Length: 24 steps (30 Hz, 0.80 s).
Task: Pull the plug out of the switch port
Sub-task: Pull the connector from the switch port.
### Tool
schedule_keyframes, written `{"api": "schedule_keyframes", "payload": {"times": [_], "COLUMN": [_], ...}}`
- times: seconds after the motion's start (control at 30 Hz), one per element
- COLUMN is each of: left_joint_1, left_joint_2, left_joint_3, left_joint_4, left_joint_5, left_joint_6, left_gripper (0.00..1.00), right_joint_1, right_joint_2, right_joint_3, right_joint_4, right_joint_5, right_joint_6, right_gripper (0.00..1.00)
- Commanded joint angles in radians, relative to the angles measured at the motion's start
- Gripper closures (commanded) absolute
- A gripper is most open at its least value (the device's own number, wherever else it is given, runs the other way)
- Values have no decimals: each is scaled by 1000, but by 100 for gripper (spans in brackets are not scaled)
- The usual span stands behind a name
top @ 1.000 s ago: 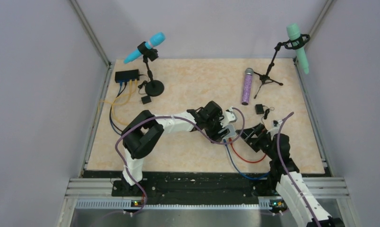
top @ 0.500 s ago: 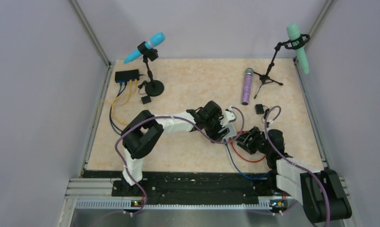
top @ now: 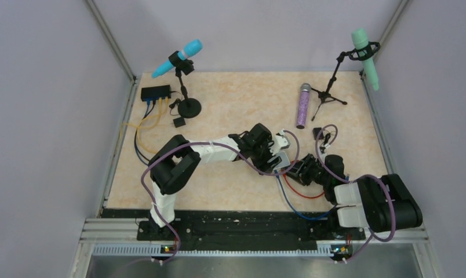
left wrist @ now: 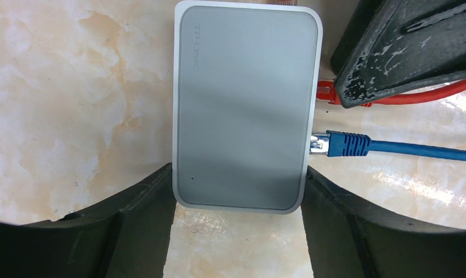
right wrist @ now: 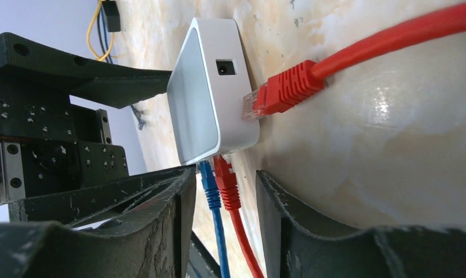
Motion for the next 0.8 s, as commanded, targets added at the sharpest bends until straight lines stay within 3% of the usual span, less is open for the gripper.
{"api": "schedule_keyframes", "payload": {"times": [0.0,0.23,0.37,0.47,0.77], "left_joint_1": [0,0,0,0,0], "left_joint_2": [33,26,27,29,28], "left_joint_3": [-38,-45,-46,-46,-37], "left_joint_4": [-81,-87,-88,-88,-90], "left_joint_5": [33,26,26,30,27], "left_joint_6": [-35,-33,-32,-32,-35], "left_gripper": [51,51,52,52,52], "right_joint_1": [20,23,22,23,30], "right_joint_2": [111,207,154,116,86], "right_joint_3": [3,-32,-20,-17,-5], "right_joint_4": [126,334,228,188,150], "right_joint_5": [5,-7,22,43,97], "right_joint_6": [22,103,68,62,69], "right_gripper": [58,75,73,61,63]}}
